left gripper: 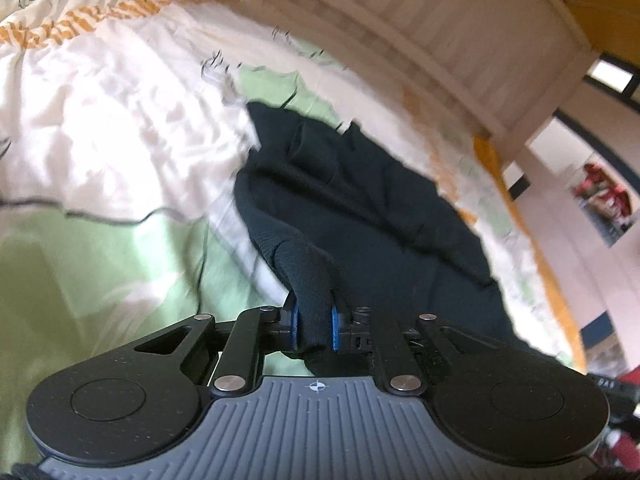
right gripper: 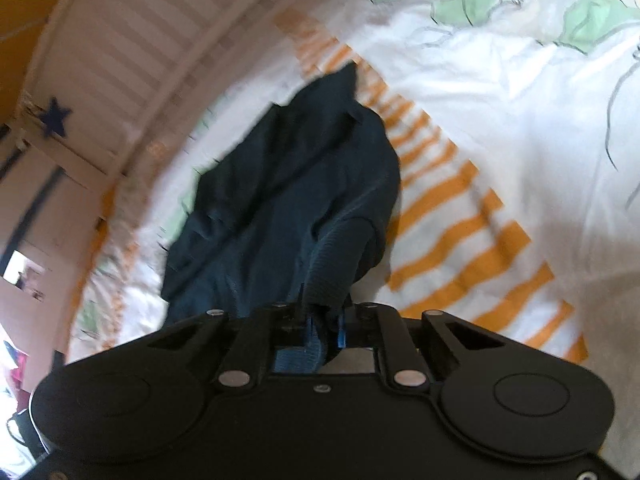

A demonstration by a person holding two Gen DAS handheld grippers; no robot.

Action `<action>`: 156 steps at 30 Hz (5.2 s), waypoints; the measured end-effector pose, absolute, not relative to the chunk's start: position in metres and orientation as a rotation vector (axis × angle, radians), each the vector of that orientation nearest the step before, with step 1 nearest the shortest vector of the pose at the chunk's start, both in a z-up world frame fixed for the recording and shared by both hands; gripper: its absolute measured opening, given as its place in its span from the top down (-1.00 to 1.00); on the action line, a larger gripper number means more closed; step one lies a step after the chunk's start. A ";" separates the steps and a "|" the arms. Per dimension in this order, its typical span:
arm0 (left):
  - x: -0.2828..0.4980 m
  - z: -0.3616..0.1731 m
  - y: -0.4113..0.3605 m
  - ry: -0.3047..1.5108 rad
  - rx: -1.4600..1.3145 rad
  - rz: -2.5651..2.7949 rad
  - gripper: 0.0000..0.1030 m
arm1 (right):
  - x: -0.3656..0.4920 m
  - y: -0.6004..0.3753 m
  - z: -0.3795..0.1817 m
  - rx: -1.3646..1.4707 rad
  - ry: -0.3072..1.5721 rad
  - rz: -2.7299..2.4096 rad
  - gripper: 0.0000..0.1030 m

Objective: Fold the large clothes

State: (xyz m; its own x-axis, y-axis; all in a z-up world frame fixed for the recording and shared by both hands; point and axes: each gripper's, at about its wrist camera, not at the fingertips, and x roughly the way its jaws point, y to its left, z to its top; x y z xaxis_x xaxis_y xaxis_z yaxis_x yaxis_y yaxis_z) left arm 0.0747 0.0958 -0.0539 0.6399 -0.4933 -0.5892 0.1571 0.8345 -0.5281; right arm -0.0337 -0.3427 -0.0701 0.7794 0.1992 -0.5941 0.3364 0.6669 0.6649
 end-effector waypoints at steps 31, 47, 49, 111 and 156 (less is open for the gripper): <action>0.333 -0.078 0.039 0.731 -0.540 -0.257 0.62 | 0.262 -0.425 -0.087 0.735 0.552 -0.139 0.62; 0.293 -0.023 -0.003 0.560 -0.139 -0.271 -0.19 | 0.223 -0.379 -0.057 0.437 0.469 -0.111 -0.47; 0.286 -0.028 -0.019 0.587 -0.082 -0.285 -0.25 | 0.220 -0.356 -0.055 0.361 0.491 -0.087 -0.47; 0.256 -0.110 0.080 0.889 -0.314 -0.298 -0.70 | 0.143 -0.395 -0.102 0.452 0.633 -0.081 -0.99; 0.232 -0.030 0.065 0.768 -0.638 -0.680 0.64 | 0.138 -0.385 -0.040 0.745 0.604 0.242 0.47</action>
